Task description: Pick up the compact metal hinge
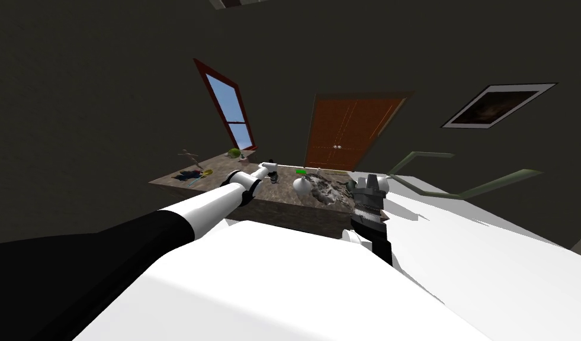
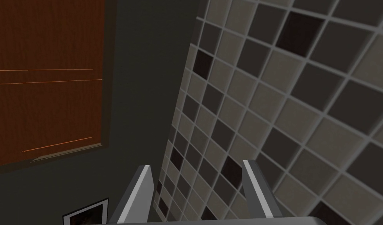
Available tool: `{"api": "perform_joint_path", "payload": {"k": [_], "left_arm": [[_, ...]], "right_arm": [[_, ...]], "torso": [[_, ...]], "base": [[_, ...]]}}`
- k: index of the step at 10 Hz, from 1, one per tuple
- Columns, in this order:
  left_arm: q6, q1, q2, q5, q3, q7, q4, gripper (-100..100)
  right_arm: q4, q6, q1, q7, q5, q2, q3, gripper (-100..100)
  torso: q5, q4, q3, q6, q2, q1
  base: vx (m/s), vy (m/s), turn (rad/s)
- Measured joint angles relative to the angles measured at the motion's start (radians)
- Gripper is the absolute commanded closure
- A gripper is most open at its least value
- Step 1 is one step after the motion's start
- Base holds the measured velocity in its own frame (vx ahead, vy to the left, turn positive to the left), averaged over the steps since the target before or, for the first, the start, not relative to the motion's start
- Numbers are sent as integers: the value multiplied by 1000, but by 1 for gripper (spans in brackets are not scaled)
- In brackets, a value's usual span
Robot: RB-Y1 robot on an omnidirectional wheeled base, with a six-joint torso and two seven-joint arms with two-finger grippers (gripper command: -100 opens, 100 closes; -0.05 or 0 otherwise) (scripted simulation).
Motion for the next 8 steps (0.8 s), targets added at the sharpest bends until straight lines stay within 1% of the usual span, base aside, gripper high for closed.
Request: {"api": "perform_joint_path", "payload": {"k": [1, 3, 4, 5, 6, 7, 8], "left_arm": [[-9, -23, -2, 3, 3, -4, 24, 100], [1, -34, 4, 8, 2, -9, 13, 100], [-6, -47, 5, 11, 3, -14, 37, 100], [30, -26, 10, 9, -2, -4, -30, 100], [36, -49, 13, 13, -1, -6, -13, 100], [25, -67, 14, 17, 0, -13, 16, 100], [23, -69, 14, 17, 0, -14, 19, 0]], "right_arm": [[0, 0, 0, 0, 0, 0, 0, 0], [0, 0, 0, 0, 0, 0, 0, 0], [0, 0, 0, 0, 0, 0, 0, 0], [0, 0, 0, 0, 0, 0, 0, 0], [0, 0, 0, 0, 0, 0, 0, 0], [0, 0, 0, 0, 0, 0, 0, 0], [0, 0, 0, 0, 0, 0, 0, 0]], "torso": [[0, 0, 0, 0, 0, 0], [0, 0, 0, -1, 1, 1], [0, -1, 0, -1, 0, 1], [0, 0, 0, -1, 1, 1], [0, 0, 1, 0, 2, 0], [0, -1, 0, 0, 1, 0], [0, -1, 0, 0, 0, 0]], "base": [[-32, 1, 8], [-22, -1, 5], [-32, -3, 24], [-39, -4, 15], [-22, -2, -6], [-8, -1, -2], [0, 0, 0]]}}
